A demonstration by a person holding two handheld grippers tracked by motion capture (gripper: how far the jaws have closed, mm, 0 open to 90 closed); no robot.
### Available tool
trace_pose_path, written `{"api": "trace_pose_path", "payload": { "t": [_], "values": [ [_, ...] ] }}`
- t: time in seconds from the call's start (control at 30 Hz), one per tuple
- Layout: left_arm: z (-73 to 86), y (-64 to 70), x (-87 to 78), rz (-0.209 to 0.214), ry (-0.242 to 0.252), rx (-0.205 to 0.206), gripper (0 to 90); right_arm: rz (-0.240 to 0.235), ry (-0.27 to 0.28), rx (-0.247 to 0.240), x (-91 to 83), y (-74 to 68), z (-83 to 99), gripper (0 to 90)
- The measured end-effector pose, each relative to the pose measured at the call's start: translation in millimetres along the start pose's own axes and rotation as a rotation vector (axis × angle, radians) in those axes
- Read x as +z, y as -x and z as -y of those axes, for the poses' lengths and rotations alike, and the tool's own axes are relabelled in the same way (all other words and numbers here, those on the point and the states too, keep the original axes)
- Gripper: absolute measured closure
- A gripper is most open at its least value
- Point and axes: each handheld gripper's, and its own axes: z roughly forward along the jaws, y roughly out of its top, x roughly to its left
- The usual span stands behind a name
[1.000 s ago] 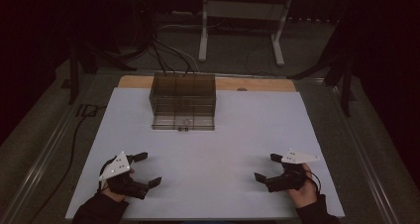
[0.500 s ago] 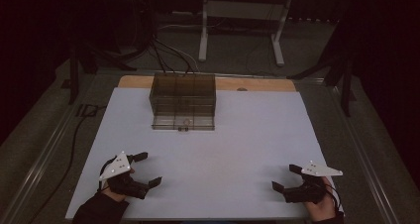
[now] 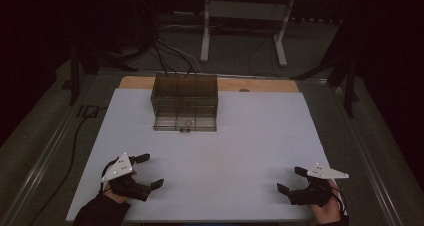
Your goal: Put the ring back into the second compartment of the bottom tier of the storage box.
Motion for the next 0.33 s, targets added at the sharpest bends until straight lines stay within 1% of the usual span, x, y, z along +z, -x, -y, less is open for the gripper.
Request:
{"api": "trace_pose_path", "payload": {
  "t": [0.17, 0.33],
  "values": [
    [-0.2, 0.1, 0.0, 0.001, 0.001, 0.002, 0.6, -0.007, 0.004, 0.001, 2.6, -0.1, -1.4, 0.0],
    [-0.1, -0.7, -1.1, -0.001, 0.005, 0.0, 0.6, -0.008, -0.006, -0.01, 6.0, -1.9, -2.5, 0.0]
  ]
}}
